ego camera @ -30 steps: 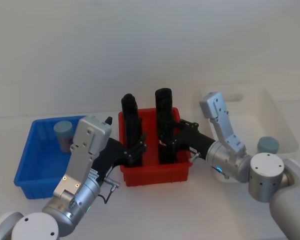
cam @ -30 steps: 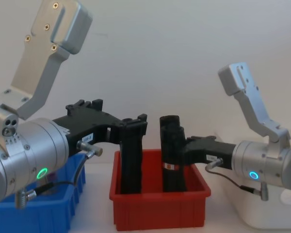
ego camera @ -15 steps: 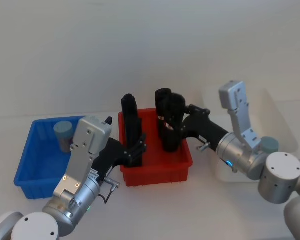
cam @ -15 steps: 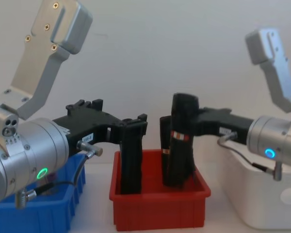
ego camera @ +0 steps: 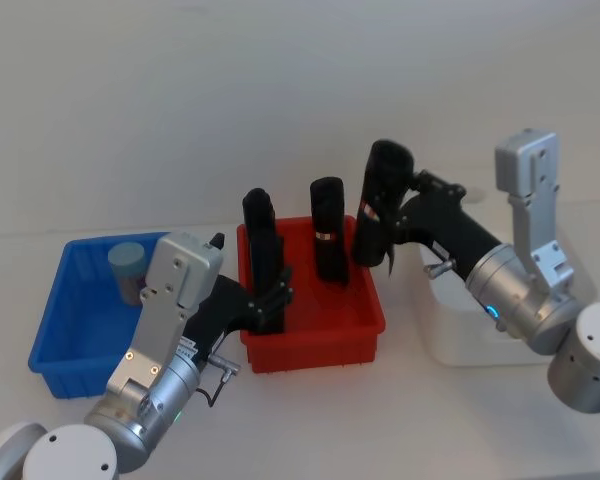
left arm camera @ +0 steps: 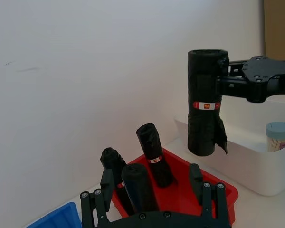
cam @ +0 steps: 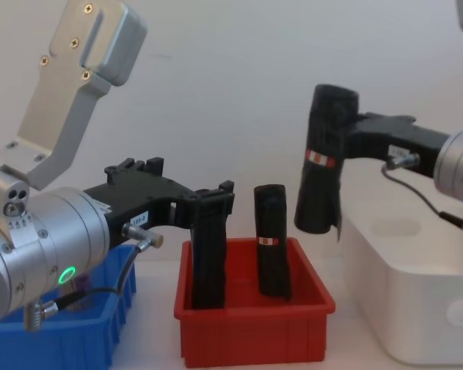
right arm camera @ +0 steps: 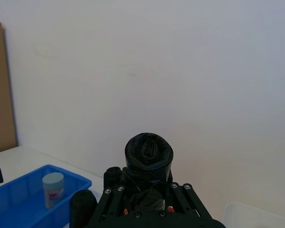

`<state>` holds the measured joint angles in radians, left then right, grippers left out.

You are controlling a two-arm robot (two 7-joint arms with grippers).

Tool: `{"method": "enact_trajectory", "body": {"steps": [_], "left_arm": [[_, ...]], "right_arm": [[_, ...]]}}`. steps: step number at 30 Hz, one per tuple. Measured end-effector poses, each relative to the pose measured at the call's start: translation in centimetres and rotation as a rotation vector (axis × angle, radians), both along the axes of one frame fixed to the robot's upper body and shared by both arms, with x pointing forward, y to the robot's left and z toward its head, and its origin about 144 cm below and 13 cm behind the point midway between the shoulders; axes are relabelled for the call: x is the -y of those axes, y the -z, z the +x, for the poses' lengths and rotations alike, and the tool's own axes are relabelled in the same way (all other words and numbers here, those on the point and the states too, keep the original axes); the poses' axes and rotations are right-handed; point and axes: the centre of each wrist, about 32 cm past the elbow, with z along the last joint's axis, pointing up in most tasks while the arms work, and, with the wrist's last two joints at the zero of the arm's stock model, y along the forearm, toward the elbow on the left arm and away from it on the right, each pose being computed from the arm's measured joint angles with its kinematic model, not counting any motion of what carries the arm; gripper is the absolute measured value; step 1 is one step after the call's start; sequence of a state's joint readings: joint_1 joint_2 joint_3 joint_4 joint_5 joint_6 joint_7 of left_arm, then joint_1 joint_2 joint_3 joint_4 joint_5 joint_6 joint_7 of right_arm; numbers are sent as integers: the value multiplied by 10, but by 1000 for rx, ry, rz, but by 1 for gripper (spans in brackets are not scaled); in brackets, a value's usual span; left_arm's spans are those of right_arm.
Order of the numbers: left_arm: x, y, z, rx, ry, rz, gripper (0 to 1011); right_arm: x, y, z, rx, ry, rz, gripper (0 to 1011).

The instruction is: Pick the cotton swabs from the blue box and place them into the white box.

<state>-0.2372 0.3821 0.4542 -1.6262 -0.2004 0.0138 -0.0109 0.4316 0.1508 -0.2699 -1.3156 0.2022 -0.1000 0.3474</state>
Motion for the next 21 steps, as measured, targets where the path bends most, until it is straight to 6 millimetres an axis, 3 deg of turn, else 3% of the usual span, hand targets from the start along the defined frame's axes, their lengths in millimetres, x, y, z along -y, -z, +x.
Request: {"method": "enact_trajectory", "body": {"steps": [21], "left_arm": [[0,0,0,0,0,0,1000]], "right_arm": [[29,-18,-34,-26,275,-30,352]]}}
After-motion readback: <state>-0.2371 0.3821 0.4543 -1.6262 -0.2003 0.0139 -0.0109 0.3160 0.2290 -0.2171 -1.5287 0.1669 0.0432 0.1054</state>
